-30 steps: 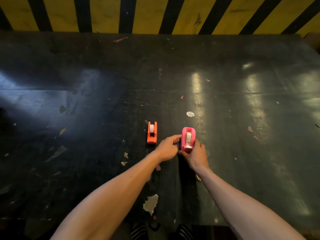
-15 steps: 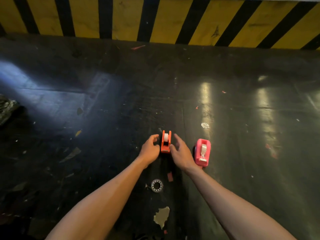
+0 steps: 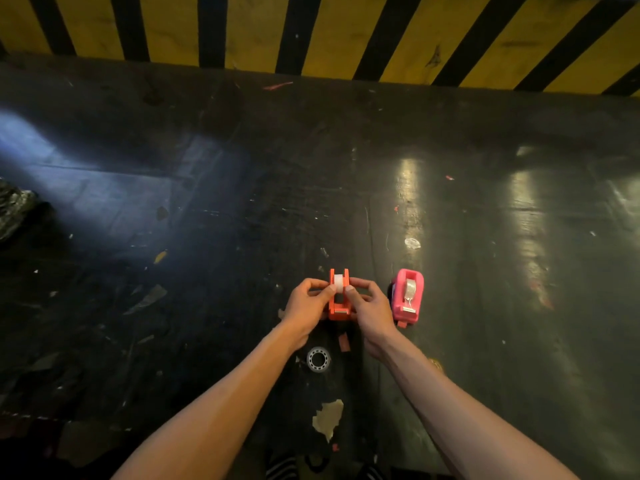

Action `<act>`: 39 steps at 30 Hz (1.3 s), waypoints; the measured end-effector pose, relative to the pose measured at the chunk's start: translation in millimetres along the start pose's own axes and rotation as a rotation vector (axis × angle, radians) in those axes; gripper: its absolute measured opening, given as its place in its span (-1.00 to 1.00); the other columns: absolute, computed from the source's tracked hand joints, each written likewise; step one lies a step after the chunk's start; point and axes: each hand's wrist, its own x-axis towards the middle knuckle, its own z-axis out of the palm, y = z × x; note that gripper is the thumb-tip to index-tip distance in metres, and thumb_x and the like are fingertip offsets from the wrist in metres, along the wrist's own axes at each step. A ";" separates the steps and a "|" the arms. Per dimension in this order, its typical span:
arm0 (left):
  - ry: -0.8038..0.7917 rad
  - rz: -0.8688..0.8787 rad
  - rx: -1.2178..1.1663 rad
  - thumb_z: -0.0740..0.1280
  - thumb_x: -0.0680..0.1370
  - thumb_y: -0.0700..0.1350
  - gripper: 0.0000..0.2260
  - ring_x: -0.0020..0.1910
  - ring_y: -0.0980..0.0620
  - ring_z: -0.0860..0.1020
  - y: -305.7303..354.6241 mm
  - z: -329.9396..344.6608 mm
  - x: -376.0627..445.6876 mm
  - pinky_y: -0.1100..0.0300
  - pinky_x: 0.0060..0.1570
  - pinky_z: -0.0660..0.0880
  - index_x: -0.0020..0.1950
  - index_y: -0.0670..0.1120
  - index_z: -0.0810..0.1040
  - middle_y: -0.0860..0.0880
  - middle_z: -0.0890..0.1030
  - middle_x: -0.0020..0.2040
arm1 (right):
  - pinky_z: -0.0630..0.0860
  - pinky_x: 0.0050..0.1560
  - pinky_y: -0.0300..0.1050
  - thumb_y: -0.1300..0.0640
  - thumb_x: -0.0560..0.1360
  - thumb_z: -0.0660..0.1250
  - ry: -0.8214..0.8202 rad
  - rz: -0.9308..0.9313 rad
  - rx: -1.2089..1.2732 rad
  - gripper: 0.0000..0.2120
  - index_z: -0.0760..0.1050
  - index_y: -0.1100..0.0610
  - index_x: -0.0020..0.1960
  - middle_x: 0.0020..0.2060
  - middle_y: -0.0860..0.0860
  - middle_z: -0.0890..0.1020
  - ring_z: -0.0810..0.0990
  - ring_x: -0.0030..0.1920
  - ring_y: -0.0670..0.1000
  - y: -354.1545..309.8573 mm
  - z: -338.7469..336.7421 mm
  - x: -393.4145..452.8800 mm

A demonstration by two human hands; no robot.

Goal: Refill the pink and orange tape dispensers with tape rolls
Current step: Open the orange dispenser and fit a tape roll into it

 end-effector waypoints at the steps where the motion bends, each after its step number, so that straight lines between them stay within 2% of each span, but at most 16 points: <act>1: -0.018 -0.037 -0.053 0.38 0.60 -0.14 -0.78 0.06 -0.11 0.71 0.0 -0.9 -4.5 -0.02 0.05 0.67 0.23 -0.12 0.53 -0.18 0.68 0.14 | 0.66 0.00 0.15 0.18 0.58 0.34 -0.017 -0.002 0.015 -0.80 0.51 0.14 0.20 -0.02 0.22 0.71 0.73 -0.08 0.17 0.8 -2.9 -3.6; 3: -0.068 -0.119 -0.177 0.38 0.59 -0.21 -0.74 0.12 -0.17 0.69 1.0 -4.5 -14.7 -0.04 0.06 0.66 0.27 -0.18 0.52 -0.23 0.67 0.17 | 0.66 -0.05 0.14 0.19 0.56 0.37 -0.057 0.012 0.028 -0.77 0.51 0.15 0.21 -0.04 0.24 0.72 0.74 -0.11 0.19 -1.0 -10.5 -12.5; 6: -0.113 -0.159 -0.275 0.38 0.58 -0.27 -0.72 0.22 -0.25 0.64 -0.3 -8.9 -30.1 -0.17 0.25 0.57 0.29 -0.19 0.52 -0.28 0.64 0.22 | 0.66 -0.11 0.09 0.21 0.55 0.38 -0.102 0.053 0.086 -0.76 0.54 0.09 0.20 -0.02 0.22 0.73 0.75 -0.09 0.19 -2.2 -18.3 -24.4; 13: 0.022 -0.062 -0.215 0.41 0.56 -0.21 -0.79 0.07 -0.18 0.70 -2.2 -4.7 -49.4 -0.05 0.02 0.67 0.19 -0.10 0.57 -0.23 0.66 0.14 | 0.63 -0.17 0.04 0.22 0.56 0.36 -0.051 0.112 0.255 -0.76 0.60 0.09 0.21 -0.03 0.16 0.74 0.74 -0.09 0.13 0.8 -12.9 -43.1; 15: 0.082 -0.013 -0.176 0.40 0.58 -0.23 -0.83 0.08 -0.15 0.66 -1.0 -16.3 -51.9 -0.07 0.05 0.66 0.16 -0.09 0.56 -0.20 0.65 0.16 | 0.64 -0.06 0.11 0.23 0.55 0.36 -0.026 0.109 0.294 -0.72 0.58 0.13 0.25 -0.03 0.15 0.73 0.72 -0.07 0.10 0.7 -18.5 -46.9; 17: 0.193 0.084 0.009 0.41 0.57 -0.23 -0.83 0.07 -0.06 0.63 -5.4 -30.5 -51.4 0.01 -0.05 0.68 0.13 -0.05 0.54 -0.12 0.61 0.17 | 0.62 0.09 0.14 0.24 0.55 0.36 -0.008 0.108 0.316 -0.71 0.57 0.15 0.27 -0.04 0.13 0.72 0.69 -0.05 0.08 -0.9 -24.8 -51.6; 20: 0.322 0.202 0.478 0.46 0.54 -0.18 -0.78 -0.02 0.03 0.59 -23.5 -57.8 -49.2 0.31 -0.46 0.55 0.13 -0.03 0.53 -0.09 0.56 0.20 | 0.63 -0.06 0.06 0.25 0.56 0.34 -0.028 0.113 0.348 -0.72 0.57 0.15 0.27 -0.07 0.11 0.70 0.67 -0.08 0.07 -3.5 -30.0 -61.0; 22: 0.337 0.170 0.692 0.47 0.54 -0.14 -0.75 -0.04 0.02 0.56 -38.3 -72.8 -47.3 0.34 -0.55 0.44 0.18 -0.02 0.53 -0.13 0.55 0.25 | 0.64 -0.18 0.03 0.25 0.57 0.33 -0.047 0.119 0.357 -0.72 0.56 0.14 0.27 -0.04 0.13 0.70 0.67 -0.06 0.08 -4.7 -32.6 -66.2; 25: 0.347 0.116 0.855 0.46 0.54 -0.11 -0.68 0.12 -0.09 0.57 -56.8 -83.6 -46.3 0.32 -0.40 0.44 0.27 -0.04 0.51 -0.17 0.48 0.34 | 0.61 -0.16 0.03 0.23 0.56 0.34 -0.047 0.125 0.339 -0.70 0.56 0.12 0.28 0.04 0.15 0.68 0.66 0.02 0.10 -3.6 -34.6 -70.6; 27: 0.355 0.116 0.873 0.47 0.53 -0.10 -0.65 0.23 -0.14 0.52 -62.9 -85.7 -46.6 0.22 -0.09 0.55 0.28 -0.04 0.48 -0.18 0.44 0.35 | 0.60 -0.11 0.04 0.22 0.56 0.35 -0.043 0.131 0.327 -0.71 0.56 0.10 0.28 0.07 0.13 0.67 0.64 0.06 0.11 -3.5 -34.7 -73.3; 29: 0.337 0.119 0.897 0.46 0.54 -0.05 -0.64 0.27 -0.15 0.49 -63.1 -86.7 -48.5 0.02 0.17 0.57 0.29 -0.01 0.48 -0.16 0.41 0.37 | 0.59 -0.06 0.04 0.22 0.56 0.36 -0.044 0.135 0.312 -0.71 0.56 0.09 0.28 0.10 0.12 0.66 0.63 0.09 0.12 -3.1 -34.6 -74.8; 31: 0.352 0.137 1.005 0.42 0.55 0.07 -0.62 0.34 -0.18 0.42 -58.4 -85.3 -52.7 -0.07 0.29 0.49 0.33 0.03 0.48 -0.13 0.38 0.39 | 0.60 0.00 0.05 0.22 0.55 0.36 -0.046 0.129 0.296 -0.71 0.57 0.08 0.27 0.12 0.12 0.66 0.63 0.11 0.12 -2.0 -34.5 -76.0; 33: 0.369 0.250 1.000 0.39 0.56 0.13 -0.62 0.33 -0.13 0.43 -48.2 -77.6 -59.0 -0.03 0.29 0.45 0.34 0.07 0.49 -0.10 0.39 0.38 | 0.61 0.07 0.08 0.22 0.55 0.37 -0.050 0.123 0.287 -0.72 0.57 0.09 0.25 0.12 0.13 0.67 0.65 0.11 0.13 -0.9 -33.8 -77.0; 36: 0.136 0.377 0.699 0.37 0.59 0.07 -0.61 0.14 0.08 0.55 -28.3 -53.2 -71.2 0.21 0.08 0.52 0.41 0.07 0.47 -0.04 0.49 0.33 | 0.64 -0.04 0.03 0.22 0.53 0.39 -0.091 0.119 0.261 -0.74 0.57 0.12 0.22 0.05 0.14 0.72 0.70 0.01 0.11 1.4 -30.7 -80.7; 37: 0.013 0.355 0.613 0.35 0.60 0.05 -0.58 0.15 0.10 0.56 -21.5 -43.3 -76.6 0.23 0.07 0.53 0.46 0.07 0.44 -0.02 0.51 0.32 | 0.64 -0.14 -0.02 0.22 0.52 0.40 -0.115 0.118 0.244 -0.73 0.57 0.14 0.22 0.02 0.14 0.73 0.72 -0.05 0.09 2.3 -29.4 -82.4; 39: -0.169 0.297 0.494 0.34 0.62 0.00 -0.55 0.25 0.05 0.55 -12.9 -27.3 -84.7 0.10 0.21 0.55 0.51 0.06 0.40 0.00 0.54 0.33 | 0.62 -0.25 -0.09 0.22 0.51 0.41 -0.161 0.114 0.223 -0.71 0.56 0.17 0.23 -0.02 0.16 0.73 0.72 -0.12 0.08 3.0 -27.1 -86.0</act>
